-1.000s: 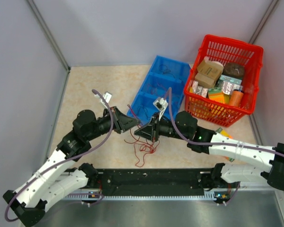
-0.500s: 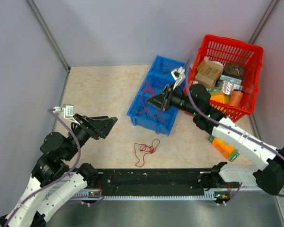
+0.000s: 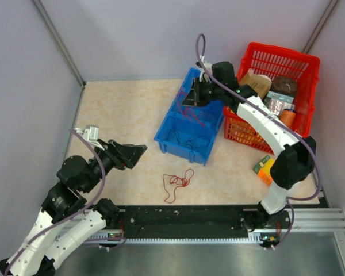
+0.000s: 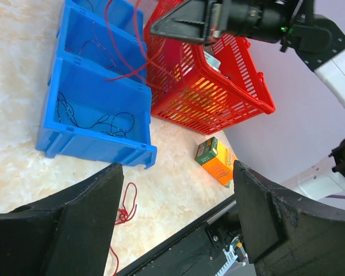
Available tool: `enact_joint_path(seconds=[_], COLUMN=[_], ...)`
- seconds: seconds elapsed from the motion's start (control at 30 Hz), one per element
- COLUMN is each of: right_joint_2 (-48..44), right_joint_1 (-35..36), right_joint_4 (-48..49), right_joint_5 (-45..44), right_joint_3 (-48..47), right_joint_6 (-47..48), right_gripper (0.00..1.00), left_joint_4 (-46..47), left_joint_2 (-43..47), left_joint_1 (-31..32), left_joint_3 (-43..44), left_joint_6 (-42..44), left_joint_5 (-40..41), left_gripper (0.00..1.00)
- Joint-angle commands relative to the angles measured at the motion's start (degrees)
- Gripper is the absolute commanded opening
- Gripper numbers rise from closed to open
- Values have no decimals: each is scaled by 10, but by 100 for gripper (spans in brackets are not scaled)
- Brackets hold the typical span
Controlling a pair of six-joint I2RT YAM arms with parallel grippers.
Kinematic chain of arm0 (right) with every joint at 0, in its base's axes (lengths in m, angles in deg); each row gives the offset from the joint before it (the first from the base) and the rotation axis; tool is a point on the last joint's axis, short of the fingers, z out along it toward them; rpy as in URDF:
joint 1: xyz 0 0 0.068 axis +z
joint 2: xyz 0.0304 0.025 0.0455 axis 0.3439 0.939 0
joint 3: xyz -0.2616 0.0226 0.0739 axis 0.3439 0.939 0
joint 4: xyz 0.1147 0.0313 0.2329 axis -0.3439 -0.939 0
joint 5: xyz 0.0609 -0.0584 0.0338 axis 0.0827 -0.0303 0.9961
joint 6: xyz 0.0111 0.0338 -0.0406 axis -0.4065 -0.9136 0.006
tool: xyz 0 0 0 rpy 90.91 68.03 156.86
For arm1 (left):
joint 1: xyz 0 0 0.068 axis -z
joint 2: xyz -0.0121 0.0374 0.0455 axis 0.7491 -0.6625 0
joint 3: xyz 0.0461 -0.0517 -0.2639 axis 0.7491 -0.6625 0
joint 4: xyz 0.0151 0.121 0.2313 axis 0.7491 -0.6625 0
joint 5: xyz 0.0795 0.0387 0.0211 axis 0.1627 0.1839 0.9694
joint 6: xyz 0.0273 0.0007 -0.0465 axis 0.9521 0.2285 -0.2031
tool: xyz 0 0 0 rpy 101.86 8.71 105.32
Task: Untangle the cables
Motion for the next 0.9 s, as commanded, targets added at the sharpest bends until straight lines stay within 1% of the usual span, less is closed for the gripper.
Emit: enact_joint_path(seconds=[0.0, 0.07, 0.13, 0.2, 0.27, 0.43, 0.47, 0.53, 0.6, 0.87], right_joint_2=[63, 110, 129, 151, 164, 200, 201, 202, 211, 257], right_joint_1=[-19, -18, -14, -13, -13, -13, -12, -5, 2, 47], right_joint_4=[-126, -169, -164, -164, -161, -153, -151, -142, -137, -131], right_joint_5=[-70, -157, -262, -317, -342, -346, -354, -365, -349, -384], right_joint_3=[-87, -139, -141, -150, -156, -173, -172, -167, -167, -163], right_joint_6=[87, 120, 153, 176, 190, 218, 219, 238, 276, 412], right_gripper=[0, 0, 0, 0, 0, 0, 0, 0, 0, 0], left_joint_4=[14, 9, 2, -1, -4, 13, 16, 21, 21, 21], left_joint_2=[-14, -14, -11, -9, -8, -16, -18, -25, -28, -26], left_joint_1=[0, -1, -1, 0, 0, -1, -1, -1, -1, -1], left_joint_3=[3, 3, 1, -1, -1, -14, -15, -14, -14, -20], left_joint_6=[-1, -2, -2, -3, -3, -9, -11, -13, -14, -13], left_joint_5=[-20, -20, -20, -20, -20, -19, -38, -46, -47, -46], left_gripper=[80, 80, 80, 80, 80, 80, 80, 80, 80, 80])
